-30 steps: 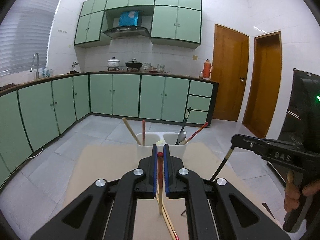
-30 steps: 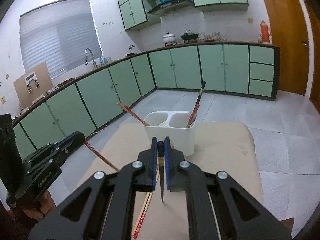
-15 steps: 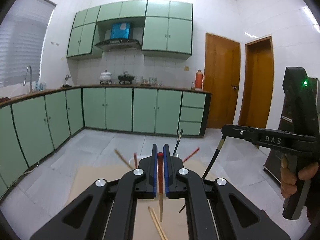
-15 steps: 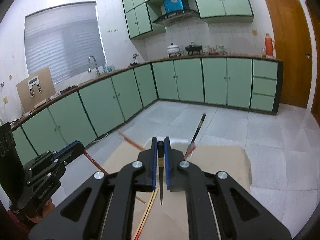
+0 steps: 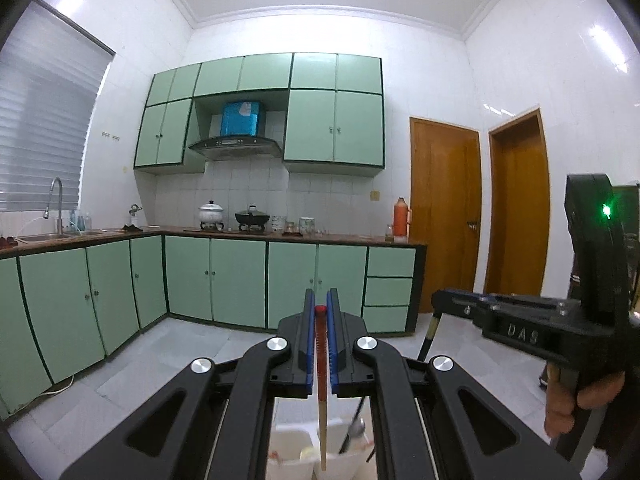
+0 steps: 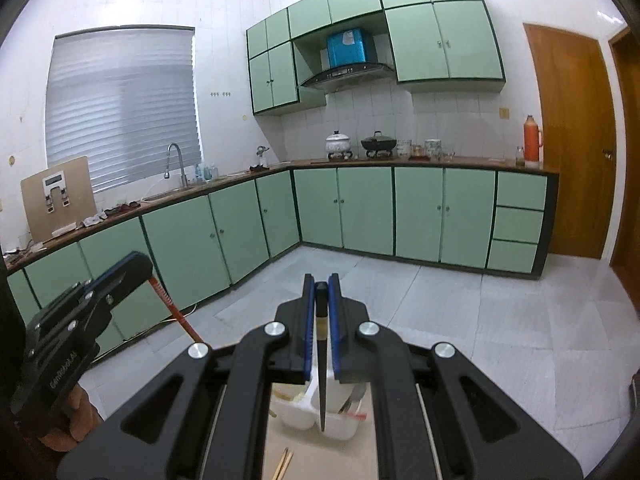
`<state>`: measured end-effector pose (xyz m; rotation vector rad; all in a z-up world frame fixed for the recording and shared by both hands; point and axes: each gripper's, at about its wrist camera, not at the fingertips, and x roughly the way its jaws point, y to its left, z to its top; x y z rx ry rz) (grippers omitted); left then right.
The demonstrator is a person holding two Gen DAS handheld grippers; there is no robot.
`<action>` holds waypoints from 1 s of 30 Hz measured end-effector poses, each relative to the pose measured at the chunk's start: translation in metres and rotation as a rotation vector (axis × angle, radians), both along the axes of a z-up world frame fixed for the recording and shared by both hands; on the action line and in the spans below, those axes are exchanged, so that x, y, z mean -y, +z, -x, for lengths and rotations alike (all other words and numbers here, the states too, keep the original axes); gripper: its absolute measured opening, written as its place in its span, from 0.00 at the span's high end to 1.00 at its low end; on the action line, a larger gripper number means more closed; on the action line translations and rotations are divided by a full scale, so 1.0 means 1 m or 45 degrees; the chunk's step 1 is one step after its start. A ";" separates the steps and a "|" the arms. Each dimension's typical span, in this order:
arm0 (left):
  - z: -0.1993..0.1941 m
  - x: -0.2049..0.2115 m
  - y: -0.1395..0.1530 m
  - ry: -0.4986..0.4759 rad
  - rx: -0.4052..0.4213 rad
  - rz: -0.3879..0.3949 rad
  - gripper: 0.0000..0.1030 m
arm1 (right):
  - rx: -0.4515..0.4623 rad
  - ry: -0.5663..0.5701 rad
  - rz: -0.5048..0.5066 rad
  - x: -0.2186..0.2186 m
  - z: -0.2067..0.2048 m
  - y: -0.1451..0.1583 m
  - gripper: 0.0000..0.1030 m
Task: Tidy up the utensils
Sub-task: 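Carry both chopsticks over the white holder and open both grippers to drop them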
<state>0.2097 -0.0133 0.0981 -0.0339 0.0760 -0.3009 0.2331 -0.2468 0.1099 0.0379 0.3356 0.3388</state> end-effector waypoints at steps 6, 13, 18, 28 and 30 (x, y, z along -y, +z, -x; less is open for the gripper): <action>-0.043 0.003 -0.004 0.038 -0.011 0.008 0.95 | -0.001 -0.009 0.015 -0.006 -0.038 -0.010 0.94; -0.086 0.006 -0.040 0.070 -0.134 -0.023 0.95 | -0.079 -0.027 0.007 -0.009 -0.078 -0.046 0.94; -0.100 0.006 -0.061 0.076 -0.216 -0.051 0.95 | -0.145 -0.014 0.017 -0.011 -0.090 -0.071 0.94; -0.075 -0.002 -0.047 0.073 -0.190 -0.056 0.83 | -0.038 -0.089 0.032 0.003 -0.058 -0.064 0.75; -0.066 -0.007 -0.038 0.082 -0.162 -0.056 0.75 | 0.009 -0.117 0.030 0.010 -0.041 -0.059 0.72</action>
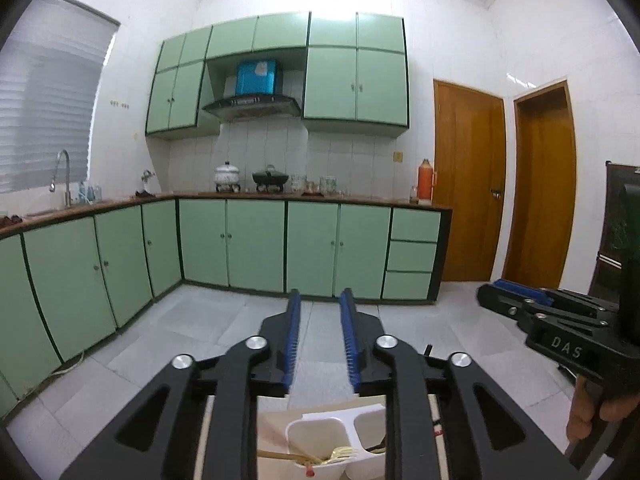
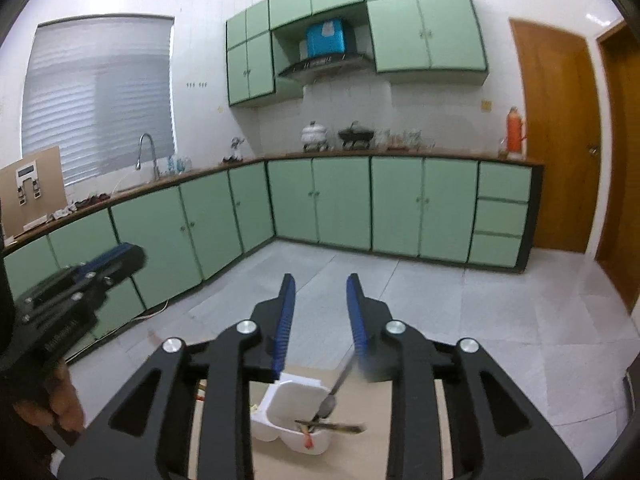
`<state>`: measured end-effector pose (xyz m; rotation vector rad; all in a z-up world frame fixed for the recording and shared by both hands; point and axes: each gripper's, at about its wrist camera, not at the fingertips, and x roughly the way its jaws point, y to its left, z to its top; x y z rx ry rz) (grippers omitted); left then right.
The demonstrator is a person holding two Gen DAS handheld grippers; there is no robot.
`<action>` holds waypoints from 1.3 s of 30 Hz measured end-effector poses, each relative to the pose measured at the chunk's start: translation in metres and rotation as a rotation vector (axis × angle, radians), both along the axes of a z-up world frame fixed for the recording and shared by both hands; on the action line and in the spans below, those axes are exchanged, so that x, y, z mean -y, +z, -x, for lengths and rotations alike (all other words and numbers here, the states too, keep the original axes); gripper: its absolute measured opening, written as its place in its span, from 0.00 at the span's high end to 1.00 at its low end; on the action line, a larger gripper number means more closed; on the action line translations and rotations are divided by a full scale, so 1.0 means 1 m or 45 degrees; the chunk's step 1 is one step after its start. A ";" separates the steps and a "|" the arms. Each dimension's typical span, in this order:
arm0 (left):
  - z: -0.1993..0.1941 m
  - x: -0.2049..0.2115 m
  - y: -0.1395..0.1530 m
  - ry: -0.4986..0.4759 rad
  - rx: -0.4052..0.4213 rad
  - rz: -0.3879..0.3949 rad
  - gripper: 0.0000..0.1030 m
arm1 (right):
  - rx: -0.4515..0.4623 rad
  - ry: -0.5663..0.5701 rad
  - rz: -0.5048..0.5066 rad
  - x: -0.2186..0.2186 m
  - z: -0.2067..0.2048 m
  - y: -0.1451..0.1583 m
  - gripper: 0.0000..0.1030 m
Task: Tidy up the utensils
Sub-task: 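Carry both chopsticks over the white holder and open both grippers to drop them, then move both open grippers back over the last two chopsticks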
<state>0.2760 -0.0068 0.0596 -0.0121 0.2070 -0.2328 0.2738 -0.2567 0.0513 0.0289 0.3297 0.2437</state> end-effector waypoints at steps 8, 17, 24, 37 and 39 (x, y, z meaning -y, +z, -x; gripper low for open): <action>0.072 -0.014 0.005 -0.004 0.067 -0.008 0.48 | 0.084 -0.062 -0.059 0.032 0.069 -0.006 0.43; 0.139 -0.021 -0.062 -0.012 -0.069 0.007 0.30 | 0.050 -0.118 -0.044 0.032 0.154 -0.074 0.14; 0.167 -0.028 -0.121 0.023 -0.196 -0.067 0.22 | -0.054 -0.164 0.009 0.015 0.188 -0.139 0.13; 0.191 -0.056 -0.209 0.104 -0.470 -0.097 0.16 | -0.365 -0.119 0.039 -0.033 0.222 -0.240 0.13; 0.193 -0.058 -0.215 0.109 -0.490 -0.107 0.16 | -0.390 -0.104 0.058 -0.042 0.228 -0.249 0.13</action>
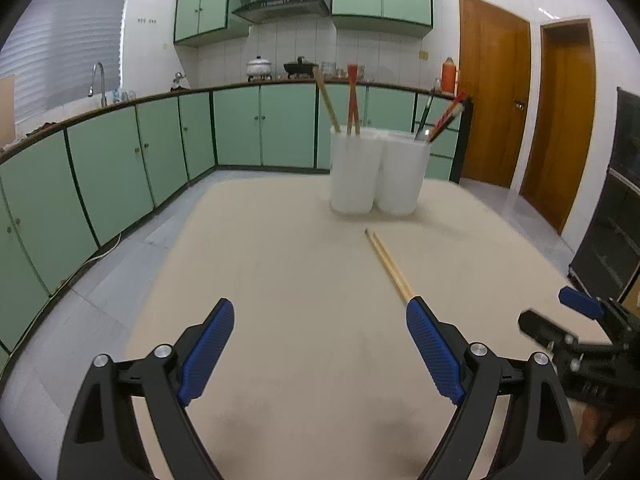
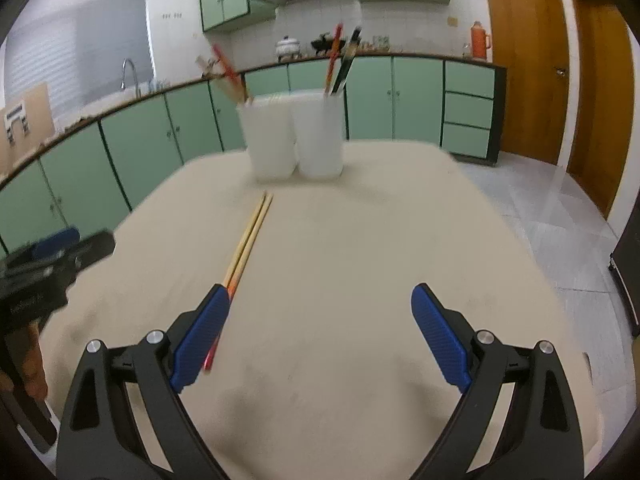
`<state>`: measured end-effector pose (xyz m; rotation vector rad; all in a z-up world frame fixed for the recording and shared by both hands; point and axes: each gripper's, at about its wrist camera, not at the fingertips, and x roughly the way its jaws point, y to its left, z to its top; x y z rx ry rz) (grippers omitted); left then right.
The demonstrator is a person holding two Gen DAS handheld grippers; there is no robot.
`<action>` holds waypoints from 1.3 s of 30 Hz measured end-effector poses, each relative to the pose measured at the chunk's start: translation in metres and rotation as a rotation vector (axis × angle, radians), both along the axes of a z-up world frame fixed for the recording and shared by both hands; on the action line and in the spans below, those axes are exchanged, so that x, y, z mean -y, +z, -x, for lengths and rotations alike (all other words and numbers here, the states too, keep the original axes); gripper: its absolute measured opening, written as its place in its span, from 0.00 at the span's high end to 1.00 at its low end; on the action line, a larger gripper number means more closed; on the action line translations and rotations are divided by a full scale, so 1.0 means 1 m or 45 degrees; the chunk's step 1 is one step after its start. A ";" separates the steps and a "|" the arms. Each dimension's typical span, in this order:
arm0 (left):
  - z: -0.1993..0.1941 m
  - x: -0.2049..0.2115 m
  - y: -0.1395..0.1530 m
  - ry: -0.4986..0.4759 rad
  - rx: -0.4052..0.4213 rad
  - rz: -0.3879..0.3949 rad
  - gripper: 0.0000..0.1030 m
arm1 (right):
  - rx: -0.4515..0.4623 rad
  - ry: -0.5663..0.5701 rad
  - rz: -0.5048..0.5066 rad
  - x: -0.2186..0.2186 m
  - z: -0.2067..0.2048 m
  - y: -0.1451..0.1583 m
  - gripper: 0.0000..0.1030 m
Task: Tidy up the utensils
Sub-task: 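Move both open grippers back over the last two chopsticks, then grasp the red-patterned chopstick with the right gripper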
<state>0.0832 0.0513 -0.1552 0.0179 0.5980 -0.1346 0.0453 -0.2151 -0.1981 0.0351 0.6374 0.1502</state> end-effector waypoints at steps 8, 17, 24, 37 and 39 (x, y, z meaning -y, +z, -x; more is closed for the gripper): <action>0.007 -0.011 -0.013 0.039 -0.048 -0.010 0.16 | -0.044 0.098 0.046 -0.033 0.016 -0.013 0.24; 0.010 -0.015 -0.016 0.047 -0.054 0.010 0.16 | -0.093 0.165 0.098 -0.053 0.018 -0.020 0.40; 0.011 -0.012 -0.018 0.038 -0.055 0.015 0.16 | -0.097 0.157 0.134 -0.057 0.014 -0.026 0.45; 0.011 -0.011 -0.020 0.038 -0.060 0.028 0.16 | -0.093 0.108 0.108 -0.040 0.010 -0.027 0.62; 0.010 -0.009 -0.020 0.035 -0.061 0.028 0.16 | -0.089 0.120 0.114 -0.042 0.009 -0.027 0.65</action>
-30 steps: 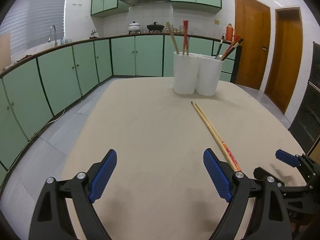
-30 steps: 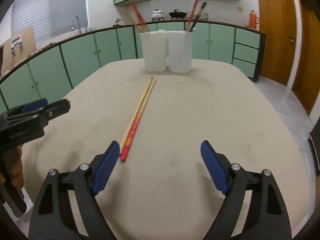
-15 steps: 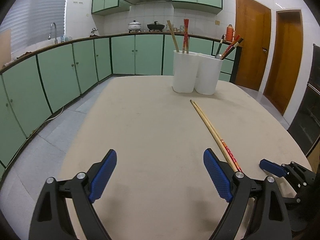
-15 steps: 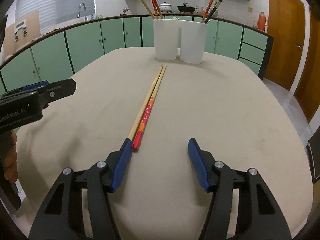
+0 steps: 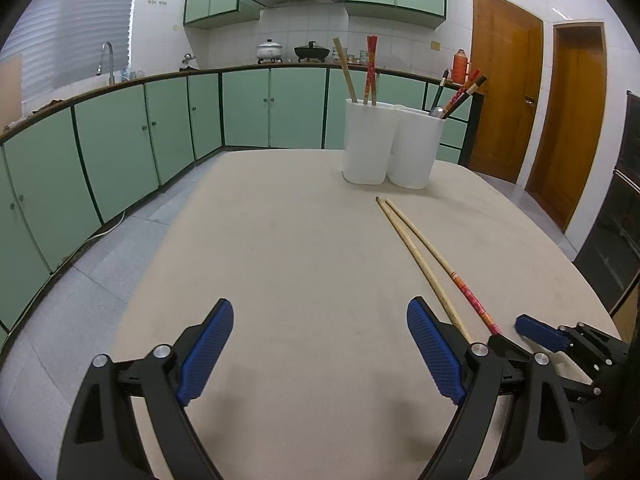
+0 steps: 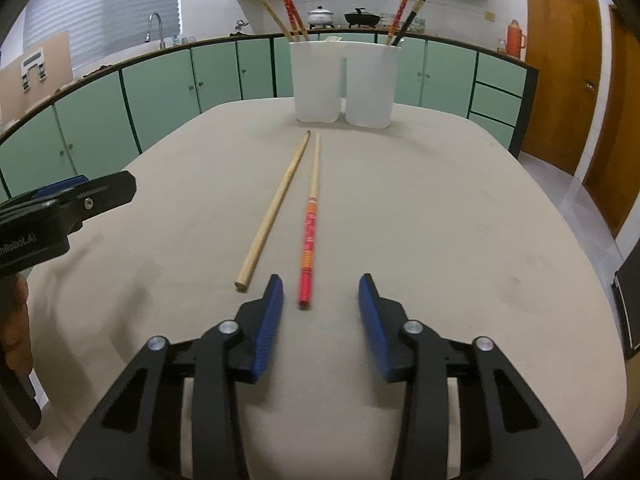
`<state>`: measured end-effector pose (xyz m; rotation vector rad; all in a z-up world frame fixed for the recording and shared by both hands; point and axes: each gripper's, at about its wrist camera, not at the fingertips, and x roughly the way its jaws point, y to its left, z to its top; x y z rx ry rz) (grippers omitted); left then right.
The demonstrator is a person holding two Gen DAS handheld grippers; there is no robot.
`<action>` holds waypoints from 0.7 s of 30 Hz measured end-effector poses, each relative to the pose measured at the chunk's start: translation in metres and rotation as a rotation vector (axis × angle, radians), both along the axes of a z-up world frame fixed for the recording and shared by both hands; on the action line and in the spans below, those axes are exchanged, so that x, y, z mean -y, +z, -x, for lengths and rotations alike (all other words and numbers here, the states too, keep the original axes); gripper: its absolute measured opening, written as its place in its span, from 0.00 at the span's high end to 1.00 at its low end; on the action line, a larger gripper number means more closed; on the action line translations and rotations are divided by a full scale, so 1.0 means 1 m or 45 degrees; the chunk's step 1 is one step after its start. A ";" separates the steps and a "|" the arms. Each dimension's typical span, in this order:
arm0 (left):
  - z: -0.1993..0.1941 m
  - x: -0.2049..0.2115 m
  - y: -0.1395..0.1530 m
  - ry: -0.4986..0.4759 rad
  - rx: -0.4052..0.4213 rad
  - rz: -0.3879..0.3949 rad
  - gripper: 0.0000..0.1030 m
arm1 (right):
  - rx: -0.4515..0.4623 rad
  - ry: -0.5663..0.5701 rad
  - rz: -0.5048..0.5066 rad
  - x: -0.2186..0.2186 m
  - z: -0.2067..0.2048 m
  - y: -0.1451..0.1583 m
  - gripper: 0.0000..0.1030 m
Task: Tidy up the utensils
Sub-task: 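Grasp the red-patterned chopstick with the right gripper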
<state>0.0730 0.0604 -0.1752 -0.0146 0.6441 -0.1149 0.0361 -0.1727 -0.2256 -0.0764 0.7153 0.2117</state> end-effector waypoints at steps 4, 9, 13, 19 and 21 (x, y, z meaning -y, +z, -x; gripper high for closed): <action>-0.001 0.004 0.000 -0.007 0.000 0.001 0.16 | 0.006 0.019 -0.001 -0.003 0.000 -0.001 0.77; -0.001 0.009 0.002 -0.022 0.002 0.002 0.16 | -0.007 0.025 -0.035 0.000 -0.002 -0.001 0.95; -0.002 0.019 0.003 -0.042 0.001 -0.001 0.16 | -0.011 0.013 -0.053 0.004 -0.003 0.001 0.95; -0.002 0.040 0.003 -0.053 -0.017 0.015 0.16 | -0.005 -0.089 -0.081 0.032 -0.005 0.006 0.95; -0.002 0.048 0.000 -0.053 -0.033 0.026 0.16 | 0.003 -0.123 -0.093 0.043 -0.005 0.009 0.95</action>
